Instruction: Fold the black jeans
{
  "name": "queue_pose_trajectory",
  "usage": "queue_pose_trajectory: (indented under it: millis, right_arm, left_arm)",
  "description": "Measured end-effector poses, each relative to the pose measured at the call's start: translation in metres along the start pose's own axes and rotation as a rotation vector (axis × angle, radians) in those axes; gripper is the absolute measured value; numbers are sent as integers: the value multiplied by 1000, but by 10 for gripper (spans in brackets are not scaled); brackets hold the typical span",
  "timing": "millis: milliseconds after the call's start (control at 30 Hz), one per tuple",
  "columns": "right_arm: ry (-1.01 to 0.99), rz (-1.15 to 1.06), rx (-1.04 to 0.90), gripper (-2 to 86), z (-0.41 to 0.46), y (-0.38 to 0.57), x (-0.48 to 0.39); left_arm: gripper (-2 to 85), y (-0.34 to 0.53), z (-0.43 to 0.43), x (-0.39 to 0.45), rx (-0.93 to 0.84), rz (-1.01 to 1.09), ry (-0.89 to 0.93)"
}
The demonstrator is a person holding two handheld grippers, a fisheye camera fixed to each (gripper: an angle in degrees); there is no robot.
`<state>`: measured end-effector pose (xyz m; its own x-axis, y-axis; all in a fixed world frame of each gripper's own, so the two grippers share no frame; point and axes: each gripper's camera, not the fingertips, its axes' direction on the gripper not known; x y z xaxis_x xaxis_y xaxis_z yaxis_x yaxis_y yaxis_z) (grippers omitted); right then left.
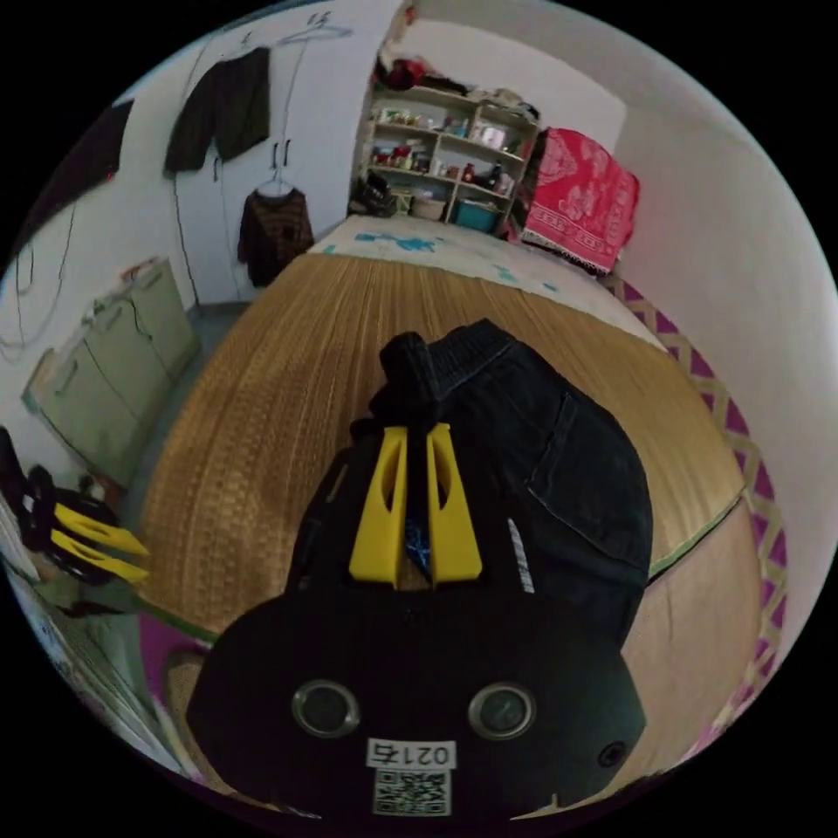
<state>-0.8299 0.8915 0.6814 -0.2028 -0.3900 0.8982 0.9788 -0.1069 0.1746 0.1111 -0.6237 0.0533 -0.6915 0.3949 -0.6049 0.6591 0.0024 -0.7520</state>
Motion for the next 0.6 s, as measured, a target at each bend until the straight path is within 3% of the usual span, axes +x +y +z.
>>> queue_pose_trajectory:
  millis: [200,367,600]
  right_arm:
    - [-311,308,100,21,-52,36,86]
    - [-290,348,162,13,-97,63,108]
    - [-458,501,208,12,-154,127,153]
  left_arm:
    - [42,-11,-7,9,-8,-7,64]
    - [41,-17,-11,22,-16,0,89]
    - [46,-34,-9,44,-31,21,226]
